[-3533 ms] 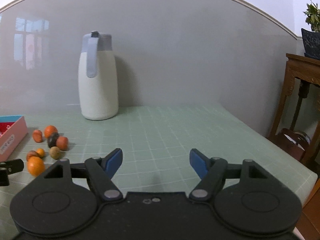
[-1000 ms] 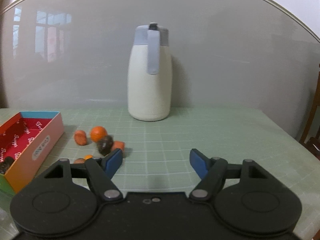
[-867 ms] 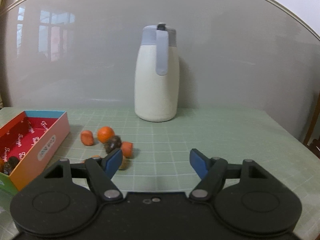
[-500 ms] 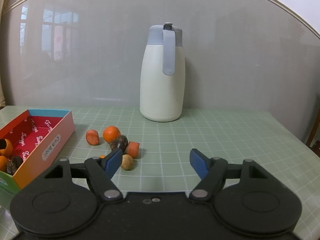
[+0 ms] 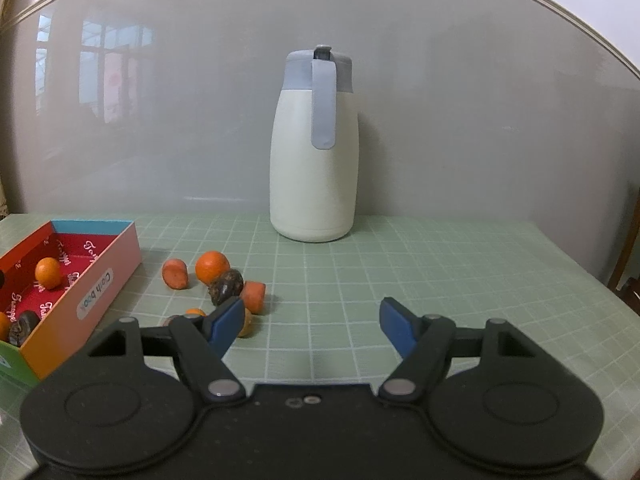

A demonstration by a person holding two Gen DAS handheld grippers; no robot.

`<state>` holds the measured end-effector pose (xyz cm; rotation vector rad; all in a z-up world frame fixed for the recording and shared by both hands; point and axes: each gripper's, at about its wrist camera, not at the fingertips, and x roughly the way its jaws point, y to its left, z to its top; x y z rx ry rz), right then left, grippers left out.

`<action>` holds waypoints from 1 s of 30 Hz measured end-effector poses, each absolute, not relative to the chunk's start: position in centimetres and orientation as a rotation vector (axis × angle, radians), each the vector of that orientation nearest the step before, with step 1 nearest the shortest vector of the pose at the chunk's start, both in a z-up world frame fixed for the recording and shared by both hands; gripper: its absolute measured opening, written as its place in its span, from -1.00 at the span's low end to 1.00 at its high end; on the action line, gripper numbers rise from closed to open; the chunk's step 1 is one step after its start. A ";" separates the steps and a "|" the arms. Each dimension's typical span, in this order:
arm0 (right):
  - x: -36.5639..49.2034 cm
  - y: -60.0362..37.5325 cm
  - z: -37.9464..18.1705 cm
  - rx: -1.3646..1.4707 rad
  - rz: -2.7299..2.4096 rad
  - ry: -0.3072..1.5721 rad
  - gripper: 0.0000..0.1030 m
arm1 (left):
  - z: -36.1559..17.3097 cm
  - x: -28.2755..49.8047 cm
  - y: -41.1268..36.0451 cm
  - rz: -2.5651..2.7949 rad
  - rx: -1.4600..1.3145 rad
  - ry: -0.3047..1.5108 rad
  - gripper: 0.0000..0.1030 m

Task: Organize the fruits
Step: 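Carry the orange with the left gripper into the box and open, then move the right gripper to the small orange-brown fruit and close on it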

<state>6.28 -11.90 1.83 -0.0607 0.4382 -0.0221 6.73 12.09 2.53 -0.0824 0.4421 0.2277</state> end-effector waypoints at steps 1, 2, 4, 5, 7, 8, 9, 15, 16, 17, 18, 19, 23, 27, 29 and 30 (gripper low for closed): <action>6.3 -11.8 1.8 -0.062 -0.022 0.439 0.44 | 2.6 6.7 12.1 0.227 -0.082 0.441 0.58; 6.4 -11.7 1.8 -0.063 -0.021 0.441 0.44 | 2.6 6.6 12.2 0.226 -0.083 0.441 0.58; 6.4 -11.5 1.7 -0.066 -0.017 0.441 0.44 | 2.7 6.4 12.3 0.226 -0.084 0.438 0.58; 6.4 -11.4 1.7 -0.069 -0.015 0.441 0.44 | 2.8 6.3 12.4 0.227 -0.086 0.432 0.58; 6.4 -11.3 1.7 -0.073 -0.012 0.445 0.44 | 2.8 6.3 12.5 0.229 -0.089 0.433 0.58; 6.4 -11.2 1.7 -0.075 -0.011 0.444 0.44 | 2.9 6.2 12.6 0.229 -0.093 0.431 0.58; 6.3 -11.1 1.7 -0.077 -0.011 0.444 0.44 | 2.9 6.1 12.7 0.231 -0.096 0.426 0.58; 6.5 -10.6 1.5 -0.084 -0.006 0.450 0.44 | 3.0 5.7 13.3 0.238 -0.107 0.410 0.60; 6.5 -10.5 1.5 -0.085 -0.003 0.449 0.44 | 3.0 5.7 13.4 0.239 -0.109 0.411 0.60; 6.5 -10.3 1.4 -0.087 0.001 0.450 0.44 | 3.0 5.7 13.6 0.241 -0.111 0.412 0.61; 6.5 -10.2 1.4 -0.089 0.004 0.452 0.44 | 3.0 5.7 13.8 0.243 -0.111 0.413 0.61; 6.6 -10.0 1.4 -0.089 0.009 0.454 0.43 | 2.9 5.6 14.0 0.245 -0.111 0.412 0.61; 6.9 -9.3 1.2 -0.084 0.035 0.468 0.41 | 2.9 5.3 14.7 0.254 -0.118 0.409 0.62; 7.1 -8.4 1.0 -0.079 0.056 0.481 0.39 | 2.7 5.1 15.5 0.262 -0.119 0.413 0.62; 7.3 -7.9 0.8 -0.076 0.065 0.486 0.39 | 2.7 4.9 15.9 0.267 -0.123 0.411 0.62; 7.5 -7.7 0.7 -0.072 0.069 0.489 0.39 | 2.7 4.9 16.2 0.272 -0.125 0.411 0.62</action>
